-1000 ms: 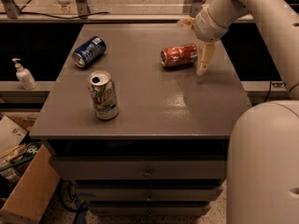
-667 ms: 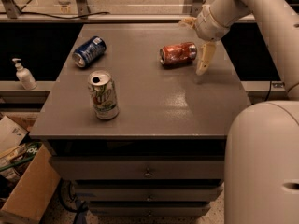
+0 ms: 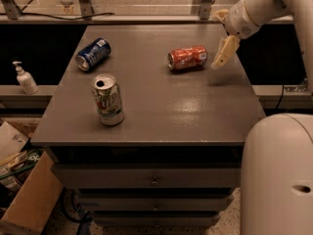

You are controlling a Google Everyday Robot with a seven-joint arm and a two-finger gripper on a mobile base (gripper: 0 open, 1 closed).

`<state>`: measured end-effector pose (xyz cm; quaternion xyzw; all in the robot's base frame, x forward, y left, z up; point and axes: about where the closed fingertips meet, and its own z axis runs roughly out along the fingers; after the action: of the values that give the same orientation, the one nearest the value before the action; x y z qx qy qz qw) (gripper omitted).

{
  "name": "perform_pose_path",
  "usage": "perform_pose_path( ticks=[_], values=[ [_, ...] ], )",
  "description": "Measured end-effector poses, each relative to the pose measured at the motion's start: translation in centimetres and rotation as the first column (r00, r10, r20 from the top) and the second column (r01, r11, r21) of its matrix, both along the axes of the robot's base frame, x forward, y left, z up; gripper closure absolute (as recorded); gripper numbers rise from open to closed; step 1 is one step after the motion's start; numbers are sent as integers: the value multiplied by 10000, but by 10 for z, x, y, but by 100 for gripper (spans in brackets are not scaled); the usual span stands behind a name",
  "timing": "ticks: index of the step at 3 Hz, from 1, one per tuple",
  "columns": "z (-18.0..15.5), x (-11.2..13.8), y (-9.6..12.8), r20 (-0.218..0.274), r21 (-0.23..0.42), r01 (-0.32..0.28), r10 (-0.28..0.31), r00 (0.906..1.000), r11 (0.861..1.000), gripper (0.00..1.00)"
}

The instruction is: Knock coke can over

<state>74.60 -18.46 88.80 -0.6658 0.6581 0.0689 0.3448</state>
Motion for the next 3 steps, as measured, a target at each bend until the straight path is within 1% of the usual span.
perform_pose_path(
  ticks=[1,2,3],
  values=[
    [28,0,-22,-105,1292,1271,-1269,9919,9834,0],
    [52,-9,-37,-469,2539,2052,-1999,9787,9452,0],
    [67,-19,-46,-1020,3433,2554,-2344,9668,9038,0]
  ],
)
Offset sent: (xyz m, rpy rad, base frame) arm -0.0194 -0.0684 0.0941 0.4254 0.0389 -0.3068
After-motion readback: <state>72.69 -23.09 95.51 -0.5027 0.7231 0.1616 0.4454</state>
